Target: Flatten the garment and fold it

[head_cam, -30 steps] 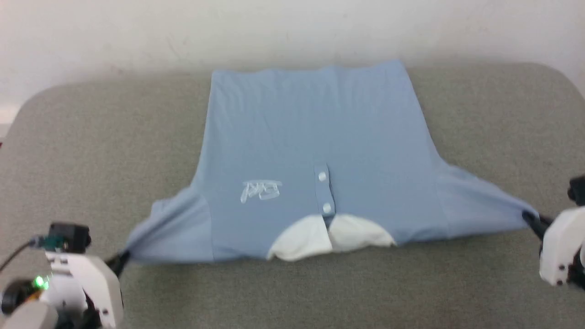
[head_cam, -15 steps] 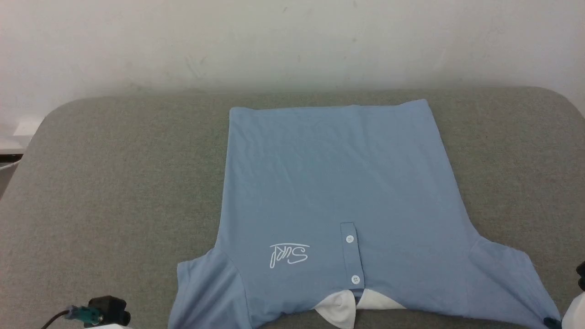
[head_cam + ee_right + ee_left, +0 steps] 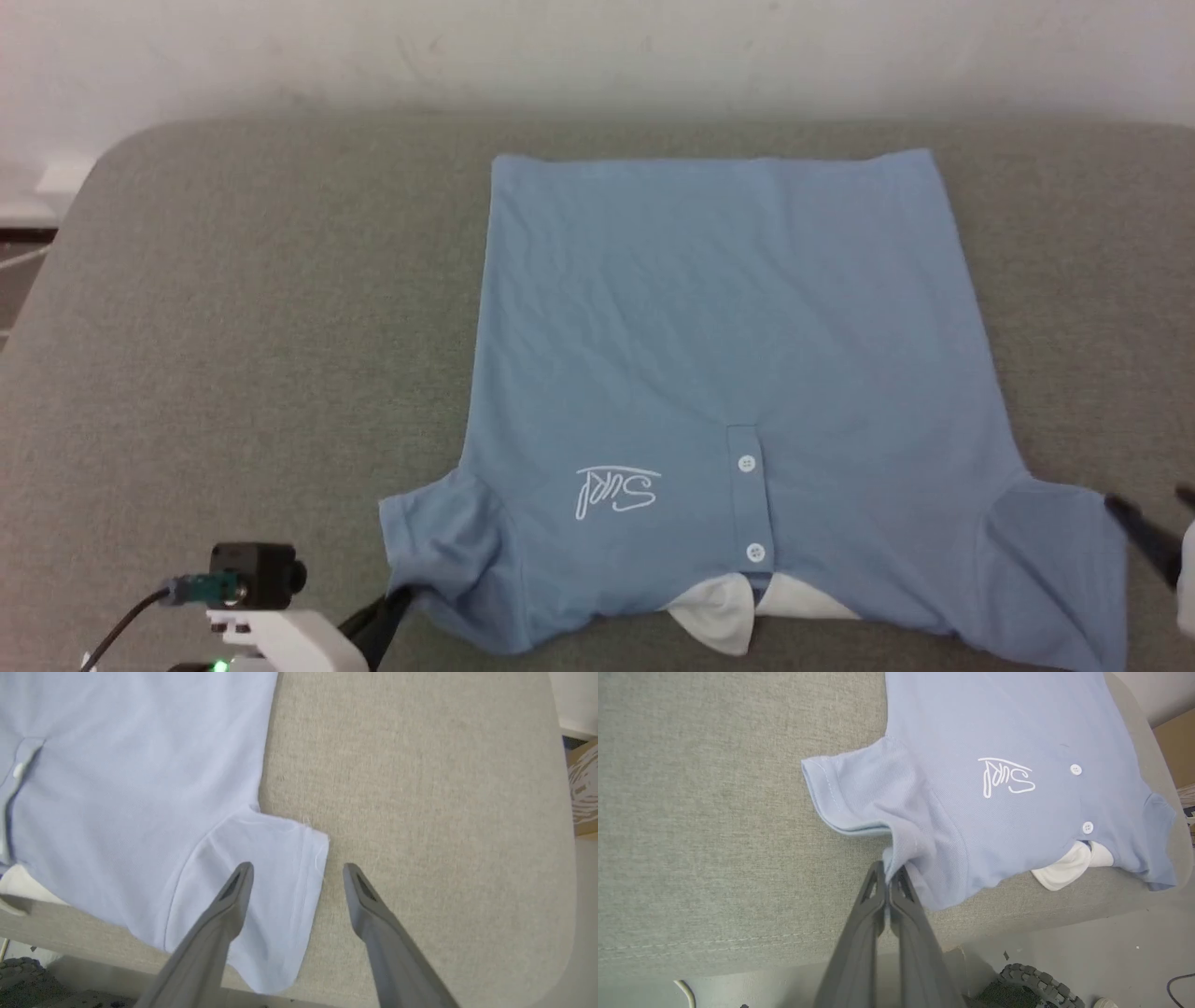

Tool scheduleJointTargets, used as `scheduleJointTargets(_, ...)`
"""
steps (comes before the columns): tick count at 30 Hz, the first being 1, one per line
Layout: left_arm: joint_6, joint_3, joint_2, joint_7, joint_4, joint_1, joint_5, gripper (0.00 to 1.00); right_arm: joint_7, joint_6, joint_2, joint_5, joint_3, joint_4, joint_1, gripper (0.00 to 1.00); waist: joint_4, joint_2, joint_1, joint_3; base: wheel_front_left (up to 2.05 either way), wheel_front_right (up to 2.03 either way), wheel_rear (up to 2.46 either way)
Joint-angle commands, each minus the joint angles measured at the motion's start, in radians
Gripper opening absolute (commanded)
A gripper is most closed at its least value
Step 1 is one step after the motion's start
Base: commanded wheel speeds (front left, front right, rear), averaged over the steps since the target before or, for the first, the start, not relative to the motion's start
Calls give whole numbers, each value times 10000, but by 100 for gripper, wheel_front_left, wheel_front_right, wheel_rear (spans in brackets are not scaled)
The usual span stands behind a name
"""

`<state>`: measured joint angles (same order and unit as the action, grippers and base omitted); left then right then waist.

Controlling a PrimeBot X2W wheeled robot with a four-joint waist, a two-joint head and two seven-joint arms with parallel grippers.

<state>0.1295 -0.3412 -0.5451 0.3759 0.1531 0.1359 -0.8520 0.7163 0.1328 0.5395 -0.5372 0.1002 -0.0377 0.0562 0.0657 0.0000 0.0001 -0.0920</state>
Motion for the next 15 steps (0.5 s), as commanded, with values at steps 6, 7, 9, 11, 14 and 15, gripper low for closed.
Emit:
scheduleJointTargets(6,389,-300,401,-369,1206,-472,628,0,244,-21,413,38,9,-205,-2267,100,1356,0,-1,-1979,0,0,0)
scheduleJointTargets(7,433,-340,465,-426,1355,-507,700,0,358,-21,481,75,-100,-133,-2702,100,1480,0,-1,-2211,0,0,0)
scheduleJointTargets(9,495,-439,596,-527,1623,-580,833,0,679,-21,593,108,-280,113,-3615,100,1756,0,-1,-2715,0,0,0)
scheduleJointTargets(11,534,-553,706,-619,1836,-673,987,0,996,-21,670,198,-401,453,-4637,100,2024,0,-1,-3210,0,0,0)
scheduleJointTargets(14,558,-760,883,-760,2091,-832,1228,0,1520,-21,758,499,-535,1192,-6131,100,2431,0,-1,-3882,0,0,0)
scheduleJointTargets(15,543,-834,945,-801,2159,-895,1290,0,1696,-21,801,672,-552,1473,-6561,100,2579,0,-1,-4091,0,0,0)
